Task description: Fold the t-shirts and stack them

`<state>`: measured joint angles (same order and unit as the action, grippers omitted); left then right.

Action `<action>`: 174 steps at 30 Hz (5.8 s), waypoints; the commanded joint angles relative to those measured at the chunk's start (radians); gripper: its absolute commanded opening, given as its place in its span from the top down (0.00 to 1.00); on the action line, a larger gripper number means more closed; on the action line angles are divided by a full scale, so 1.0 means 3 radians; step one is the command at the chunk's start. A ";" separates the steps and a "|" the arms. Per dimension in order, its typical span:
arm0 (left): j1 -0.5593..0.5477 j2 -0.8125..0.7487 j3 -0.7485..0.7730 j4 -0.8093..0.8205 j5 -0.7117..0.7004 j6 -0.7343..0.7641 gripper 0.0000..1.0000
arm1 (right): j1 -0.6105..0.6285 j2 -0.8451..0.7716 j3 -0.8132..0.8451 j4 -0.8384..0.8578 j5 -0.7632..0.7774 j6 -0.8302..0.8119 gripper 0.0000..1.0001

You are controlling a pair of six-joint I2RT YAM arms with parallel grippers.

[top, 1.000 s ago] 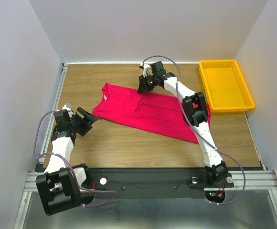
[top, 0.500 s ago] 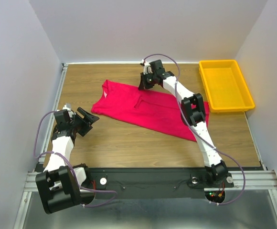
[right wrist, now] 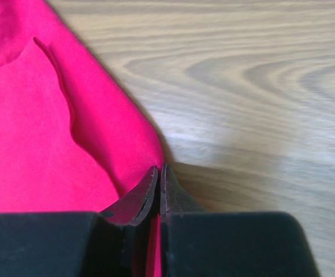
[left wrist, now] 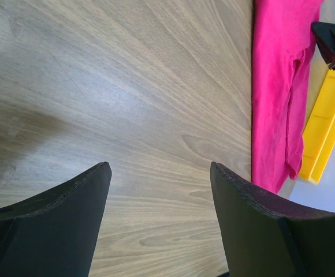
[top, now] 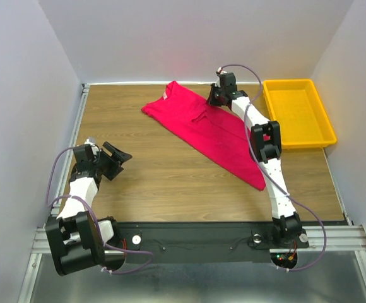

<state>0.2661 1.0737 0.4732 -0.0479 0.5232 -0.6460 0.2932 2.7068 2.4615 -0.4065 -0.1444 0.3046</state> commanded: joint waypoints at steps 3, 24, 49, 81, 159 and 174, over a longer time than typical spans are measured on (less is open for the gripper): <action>-0.0247 0.0113 0.0028 0.0363 0.0087 -0.0122 0.20 | -0.0001 -0.0243 -0.0187 0.0163 -0.0020 -0.0145 0.61; -0.2696 0.1974 0.0867 0.1902 -0.0859 -0.1803 0.23 | -0.0614 -0.3484 -0.3684 0.0174 -0.1303 -0.1915 0.10; -0.3398 0.3181 0.2007 0.0758 -0.1504 -0.2837 0.60 | -0.1616 -0.4400 -0.4815 0.0496 -0.2034 -0.1864 0.07; -0.2509 0.1438 0.0580 0.0185 -0.1013 -0.0895 0.91 | -0.1678 -0.4441 -0.4871 0.0374 -0.2392 -0.1966 0.08; -0.5612 0.2071 0.1434 -0.0091 -0.2460 0.1453 0.54 | -0.1647 -0.4211 -0.5214 -0.2823 -0.2372 -0.7197 0.11; -0.5612 0.2010 0.1404 -0.0076 -0.2363 0.1346 1.00 | -0.1387 -0.4145 -0.5321 -0.2987 -0.2172 -0.7837 0.14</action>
<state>-1.4117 1.6936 0.9096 -0.0494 -0.2375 -0.2203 -0.1619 1.4719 0.8722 -1.2823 -0.8127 -1.9469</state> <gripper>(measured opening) 0.168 0.872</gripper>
